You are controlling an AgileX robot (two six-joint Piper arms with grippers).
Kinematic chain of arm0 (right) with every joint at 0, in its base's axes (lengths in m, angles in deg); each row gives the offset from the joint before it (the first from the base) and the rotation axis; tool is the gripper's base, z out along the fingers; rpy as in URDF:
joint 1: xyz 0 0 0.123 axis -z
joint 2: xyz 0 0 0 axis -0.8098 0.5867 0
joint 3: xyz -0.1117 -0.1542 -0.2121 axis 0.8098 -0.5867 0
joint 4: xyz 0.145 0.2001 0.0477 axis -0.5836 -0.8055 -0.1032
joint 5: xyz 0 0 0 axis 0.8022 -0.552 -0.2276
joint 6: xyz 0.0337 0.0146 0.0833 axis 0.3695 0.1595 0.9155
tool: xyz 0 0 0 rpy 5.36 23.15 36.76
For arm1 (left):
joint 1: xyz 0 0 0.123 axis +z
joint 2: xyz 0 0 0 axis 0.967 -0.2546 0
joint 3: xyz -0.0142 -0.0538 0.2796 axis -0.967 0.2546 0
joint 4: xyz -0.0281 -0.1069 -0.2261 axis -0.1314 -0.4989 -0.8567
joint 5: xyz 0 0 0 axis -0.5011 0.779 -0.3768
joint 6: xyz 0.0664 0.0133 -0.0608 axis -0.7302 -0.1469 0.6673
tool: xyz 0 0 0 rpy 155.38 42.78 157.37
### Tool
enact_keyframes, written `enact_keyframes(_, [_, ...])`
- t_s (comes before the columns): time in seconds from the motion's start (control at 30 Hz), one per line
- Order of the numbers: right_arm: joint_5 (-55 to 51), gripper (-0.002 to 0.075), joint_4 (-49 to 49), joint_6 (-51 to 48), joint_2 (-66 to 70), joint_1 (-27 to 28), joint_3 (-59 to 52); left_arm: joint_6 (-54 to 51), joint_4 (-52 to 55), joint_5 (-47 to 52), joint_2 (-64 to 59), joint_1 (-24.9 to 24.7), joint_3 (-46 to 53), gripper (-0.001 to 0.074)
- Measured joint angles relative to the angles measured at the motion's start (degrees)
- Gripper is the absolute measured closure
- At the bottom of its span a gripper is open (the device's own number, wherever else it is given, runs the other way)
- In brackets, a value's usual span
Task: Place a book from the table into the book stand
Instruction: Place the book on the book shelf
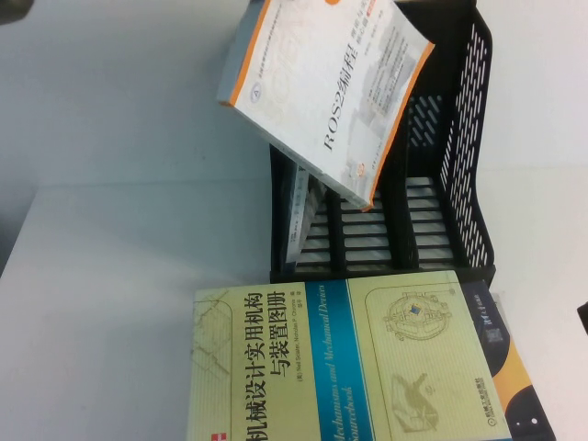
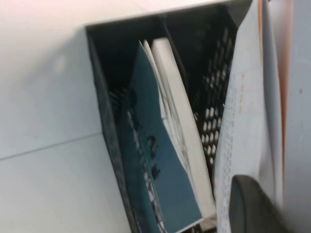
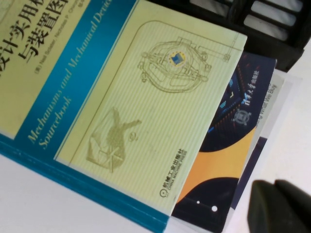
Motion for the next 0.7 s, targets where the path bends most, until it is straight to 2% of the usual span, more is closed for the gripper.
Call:
enact_keyframes(0.37, [0.09, 0.0729, 0.0, 0.0, 1.92, 0.0, 0.0, 0.1, 1.65, 0.0, 0.34, 0.13, 0.0, 0.0628])
enact_keyframes(0.7, [0.09, 0.0729, 0.0, 1.04, 2.17, 0.0, -0.02, -0.01, -2.95, 0.0, -2.84, 0.13, 0.0, 0.0628])
